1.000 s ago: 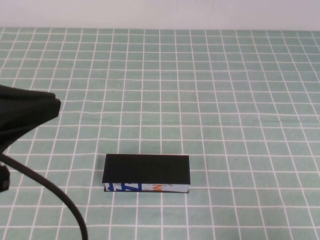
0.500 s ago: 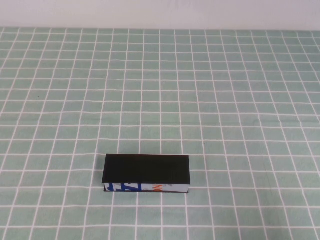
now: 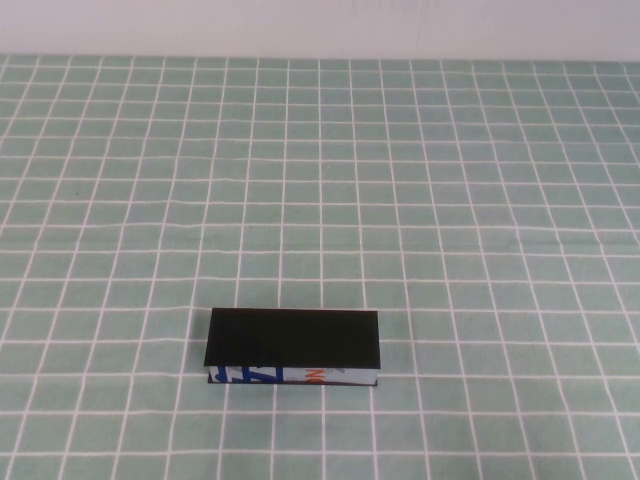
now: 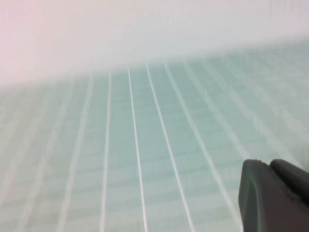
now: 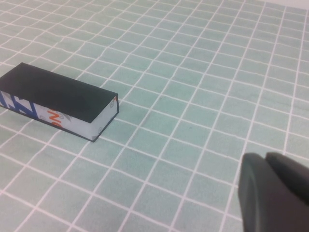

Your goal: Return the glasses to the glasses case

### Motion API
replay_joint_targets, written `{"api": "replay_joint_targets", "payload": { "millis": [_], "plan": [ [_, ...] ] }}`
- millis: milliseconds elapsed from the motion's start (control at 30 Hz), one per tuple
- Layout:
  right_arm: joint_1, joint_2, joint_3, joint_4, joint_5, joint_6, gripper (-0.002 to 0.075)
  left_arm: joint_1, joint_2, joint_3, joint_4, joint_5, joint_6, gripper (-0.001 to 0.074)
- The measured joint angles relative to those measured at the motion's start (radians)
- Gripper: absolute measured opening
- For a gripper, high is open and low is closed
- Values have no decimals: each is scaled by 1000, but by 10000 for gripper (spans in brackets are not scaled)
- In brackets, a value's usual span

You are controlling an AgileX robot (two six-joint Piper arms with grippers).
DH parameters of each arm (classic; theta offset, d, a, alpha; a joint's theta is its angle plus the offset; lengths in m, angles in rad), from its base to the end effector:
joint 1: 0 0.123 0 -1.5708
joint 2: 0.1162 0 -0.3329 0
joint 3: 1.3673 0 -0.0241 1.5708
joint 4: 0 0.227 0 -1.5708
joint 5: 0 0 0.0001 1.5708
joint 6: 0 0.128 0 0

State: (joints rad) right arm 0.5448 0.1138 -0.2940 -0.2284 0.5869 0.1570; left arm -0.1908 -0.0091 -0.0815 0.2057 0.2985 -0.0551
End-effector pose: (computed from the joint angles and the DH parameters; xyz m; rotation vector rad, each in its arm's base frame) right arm 0.0164 -0.0089 0.2436 -0.4537 1.8267 0.2330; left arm 0.0163 0.0047 0.2078 0.2343 1.6689 0.0138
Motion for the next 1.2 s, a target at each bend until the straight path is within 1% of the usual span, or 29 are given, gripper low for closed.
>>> {"api": "replay_joint_targets", "payload": {
  "millis": [100, 167, 267, 1200],
  "plan": [
    [0, 0, 0, 0, 0, 0, -11, 0, 0, 91, 0, 0, -12, -2],
    [0, 0, 0, 0, 0, 0, -11, 0, -1, 105, 0, 35, -30, -2],
    [0, 0, 0, 0, 0, 0, -11, 2, -1, 106, 0, 63, -45, -2],
    [0, 0, 0, 0, 0, 0, -11, 2, -2, 106, -2, 64, -50, -2]
  ]
}}
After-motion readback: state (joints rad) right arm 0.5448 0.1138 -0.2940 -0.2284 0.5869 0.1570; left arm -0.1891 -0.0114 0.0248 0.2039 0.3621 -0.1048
